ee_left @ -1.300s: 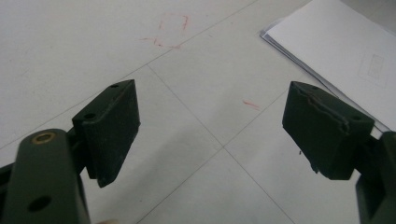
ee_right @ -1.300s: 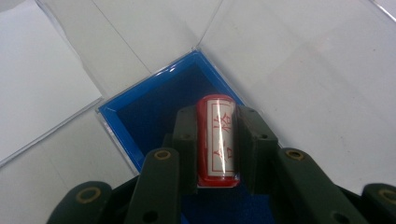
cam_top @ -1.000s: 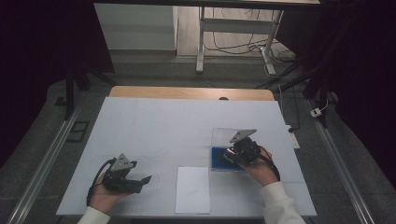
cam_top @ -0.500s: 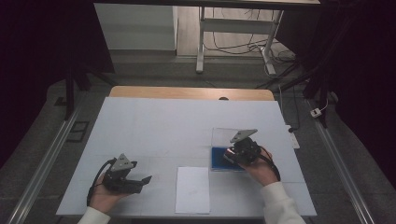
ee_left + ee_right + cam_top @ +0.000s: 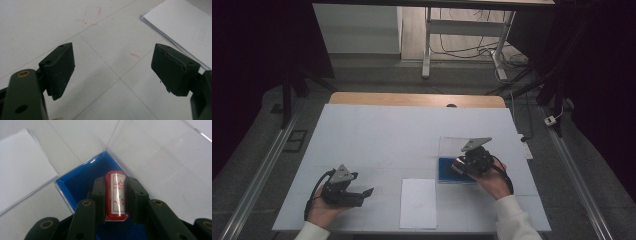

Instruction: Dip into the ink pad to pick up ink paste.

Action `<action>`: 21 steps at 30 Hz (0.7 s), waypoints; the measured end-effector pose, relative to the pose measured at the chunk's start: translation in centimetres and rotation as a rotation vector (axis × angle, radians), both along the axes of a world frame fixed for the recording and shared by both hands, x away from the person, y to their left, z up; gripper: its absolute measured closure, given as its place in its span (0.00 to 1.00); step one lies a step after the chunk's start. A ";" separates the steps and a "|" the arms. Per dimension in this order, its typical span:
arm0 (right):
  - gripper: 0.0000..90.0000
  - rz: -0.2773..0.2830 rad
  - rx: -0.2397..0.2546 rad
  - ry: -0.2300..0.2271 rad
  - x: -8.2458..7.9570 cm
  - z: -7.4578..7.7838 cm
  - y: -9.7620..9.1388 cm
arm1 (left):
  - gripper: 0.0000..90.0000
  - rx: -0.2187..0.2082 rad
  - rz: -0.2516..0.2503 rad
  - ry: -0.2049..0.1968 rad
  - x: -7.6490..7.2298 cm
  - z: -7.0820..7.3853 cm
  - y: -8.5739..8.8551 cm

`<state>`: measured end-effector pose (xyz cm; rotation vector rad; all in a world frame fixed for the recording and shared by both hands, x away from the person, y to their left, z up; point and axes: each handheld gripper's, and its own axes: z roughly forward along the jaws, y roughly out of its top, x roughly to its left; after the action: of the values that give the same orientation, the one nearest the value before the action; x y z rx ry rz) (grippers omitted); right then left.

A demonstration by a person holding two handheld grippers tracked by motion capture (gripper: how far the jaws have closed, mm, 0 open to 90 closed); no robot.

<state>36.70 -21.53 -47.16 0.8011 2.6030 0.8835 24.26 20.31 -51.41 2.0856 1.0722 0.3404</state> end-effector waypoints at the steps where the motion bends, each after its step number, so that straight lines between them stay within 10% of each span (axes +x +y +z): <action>1: 0.78 -0.003 0.025 -0.007 0.0 0.2 -0.2 | 0.21 -0.002 0.001 -0.001 0.0 0.0 0.0; 5: 0.78 -0.004 0.121 -0.032 -0.3 1.5 -0.8 | 0.21 -0.002 0.007 -0.005 -0.1 0.1 0.2; 21: 0.78 0.030 0.186 -0.066 -1.3 3.5 -1.2 | 0.21 0.000 0.011 -0.012 -0.1 0.2 0.3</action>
<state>35.43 -22.69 -43.67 0.7663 2.5087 1.1548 24.16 20.58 -51.24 2.0765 1.0765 0.3578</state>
